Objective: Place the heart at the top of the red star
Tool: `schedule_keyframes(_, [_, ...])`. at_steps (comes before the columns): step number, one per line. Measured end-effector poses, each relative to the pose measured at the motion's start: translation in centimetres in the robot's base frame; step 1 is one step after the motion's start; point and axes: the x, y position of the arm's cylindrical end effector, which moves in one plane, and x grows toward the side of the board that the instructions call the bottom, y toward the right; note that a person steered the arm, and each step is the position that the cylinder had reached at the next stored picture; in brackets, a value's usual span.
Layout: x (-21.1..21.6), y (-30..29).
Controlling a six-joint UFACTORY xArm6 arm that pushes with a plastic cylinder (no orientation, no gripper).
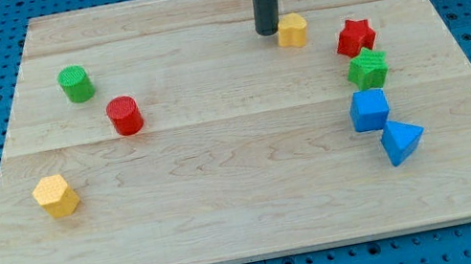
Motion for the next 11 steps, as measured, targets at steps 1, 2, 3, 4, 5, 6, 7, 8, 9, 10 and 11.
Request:
schedule_keyframes(1, [3.5, -2.2])
schedule_keyframes(2, [3.1, 0.4])
schedule_keyframes(3, [0.7, 2.7])
schedule_keyframes(4, [0.1, 5.7])
schedule_keyframes(5, [0.1, 6.9])
schedule_keyframes(6, [-0.3, 3.5])
schedule_keyframes(7, [-2.1, -0.9])
schedule_keyframes(8, [-3.5, 1.8])
schedule_keyframes(9, [-4.0, 4.8])
schedule_keyframes(10, [-3.9, 6.6])
schedule_keyframes(11, [-3.8, 6.8])
